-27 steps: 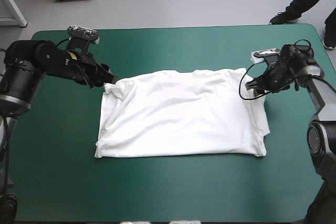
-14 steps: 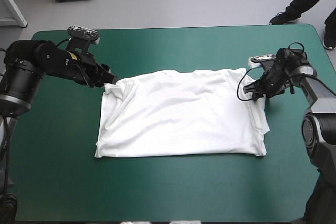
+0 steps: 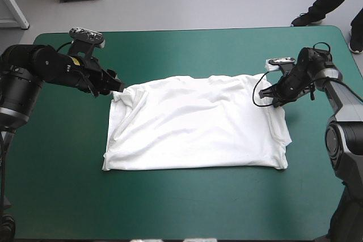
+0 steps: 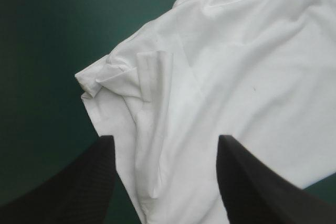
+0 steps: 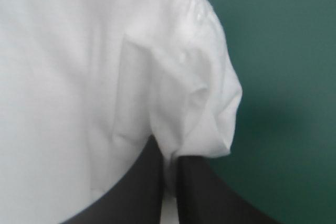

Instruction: Fold the cloth

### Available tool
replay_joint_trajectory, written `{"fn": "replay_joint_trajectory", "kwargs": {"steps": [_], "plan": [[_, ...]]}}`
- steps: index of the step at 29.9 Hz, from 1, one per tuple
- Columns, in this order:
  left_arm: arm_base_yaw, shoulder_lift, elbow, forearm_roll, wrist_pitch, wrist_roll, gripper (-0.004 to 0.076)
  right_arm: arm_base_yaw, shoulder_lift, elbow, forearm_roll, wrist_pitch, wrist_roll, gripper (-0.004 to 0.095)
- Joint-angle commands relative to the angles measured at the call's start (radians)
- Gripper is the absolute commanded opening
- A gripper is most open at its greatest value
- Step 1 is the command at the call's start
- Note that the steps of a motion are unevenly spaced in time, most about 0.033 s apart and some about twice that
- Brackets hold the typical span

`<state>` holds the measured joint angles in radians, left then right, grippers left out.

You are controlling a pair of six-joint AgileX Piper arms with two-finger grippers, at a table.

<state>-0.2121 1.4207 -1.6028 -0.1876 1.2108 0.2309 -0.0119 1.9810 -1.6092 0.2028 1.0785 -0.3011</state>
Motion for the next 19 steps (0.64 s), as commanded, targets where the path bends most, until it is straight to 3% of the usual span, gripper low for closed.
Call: {"fn": "replay_joint_trajectory", "kwargs": {"steps": [1, 7, 19], "plan": [[-0.002, -0.047, -0.034, -0.026, -0.034, -0.008, 0.0423, 0.008, -0.099, -0.060, 0.045, 0.015, -0.014, -0.0017], [-0.002, -0.047, -0.034, -0.031, -0.034, -0.008, 0.0423, 0.039, -0.116, -0.061, 0.092, 0.047, -0.018, -0.0017], [-0.002, -0.047, -0.034, -0.034, -0.030, -0.003, 0.0423, 0.146, -0.027, -0.061, 0.080, -0.020, -0.027, -0.0017]]}}
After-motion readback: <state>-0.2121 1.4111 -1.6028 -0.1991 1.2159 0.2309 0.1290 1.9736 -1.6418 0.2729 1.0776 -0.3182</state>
